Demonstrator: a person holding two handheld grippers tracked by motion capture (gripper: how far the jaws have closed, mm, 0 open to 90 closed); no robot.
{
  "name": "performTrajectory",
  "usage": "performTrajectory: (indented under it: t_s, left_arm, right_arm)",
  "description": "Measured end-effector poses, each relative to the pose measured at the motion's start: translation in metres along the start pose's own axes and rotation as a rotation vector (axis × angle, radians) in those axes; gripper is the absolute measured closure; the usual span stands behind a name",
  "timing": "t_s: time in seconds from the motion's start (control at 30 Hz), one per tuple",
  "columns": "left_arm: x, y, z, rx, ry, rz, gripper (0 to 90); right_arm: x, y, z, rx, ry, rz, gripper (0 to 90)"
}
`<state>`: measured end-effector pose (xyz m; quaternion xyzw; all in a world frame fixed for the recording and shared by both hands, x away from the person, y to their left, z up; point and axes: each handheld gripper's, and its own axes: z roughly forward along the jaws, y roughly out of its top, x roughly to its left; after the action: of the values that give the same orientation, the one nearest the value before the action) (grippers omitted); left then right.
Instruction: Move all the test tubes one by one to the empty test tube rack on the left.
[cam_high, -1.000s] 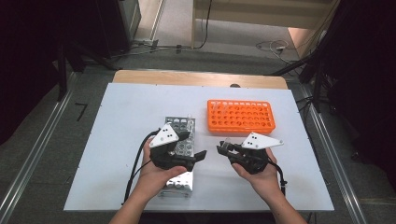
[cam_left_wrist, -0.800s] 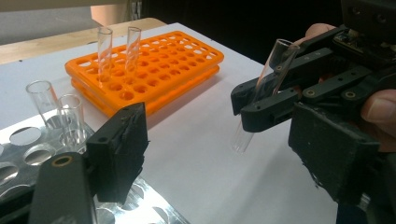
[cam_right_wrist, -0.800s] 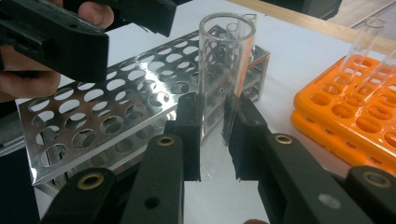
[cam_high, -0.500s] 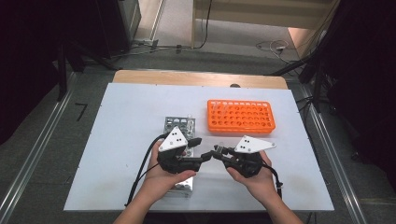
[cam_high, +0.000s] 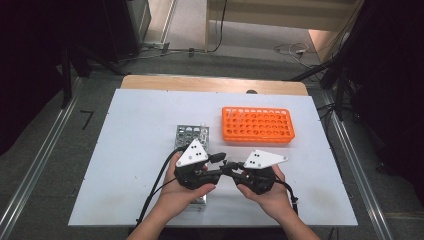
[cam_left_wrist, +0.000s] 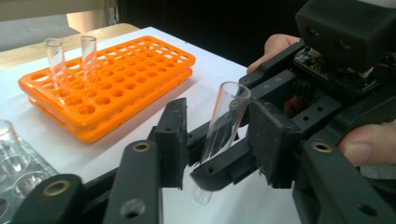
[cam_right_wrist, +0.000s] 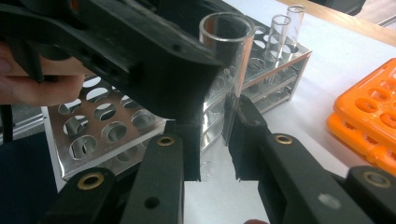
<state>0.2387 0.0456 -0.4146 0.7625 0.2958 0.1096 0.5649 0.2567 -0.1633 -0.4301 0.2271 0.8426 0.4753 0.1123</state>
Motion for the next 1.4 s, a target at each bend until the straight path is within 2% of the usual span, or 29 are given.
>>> performTrajectory:
  t_s: [0.47,0.97,1.1,1.27,1.4]
  left_arm:
    - [-0.004,0.000,0.002,-0.019,-0.007,0.023,71.3]
    - [-0.003,0.001,0.001,-0.034,0.012,0.044,74.7]
    - [0.000,0.003,0.000,-0.043,0.025,0.038,74.7]
    - [0.004,0.006,-0.004,-0.058,0.056,0.037,74.7]
    - [0.009,0.008,-0.008,-0.069,0.073,0.030,74.8]
  right_arm:
    - [0.005,0.002,0.001,0.012,0.009,-0.024,73.8]
    - [0.002,0.002,0.000,0.001,0.028,-0.005,72.4]
    - [0.002,0.001,-0.001,-0.006,0.048,0.004,63.7]
    - [-0.001,0.001,-0.004,-0.019,0.086,0.026,44.0]
    - [-0.005,0.001,-0.009,-0.035,0.074,0.042,29.1]
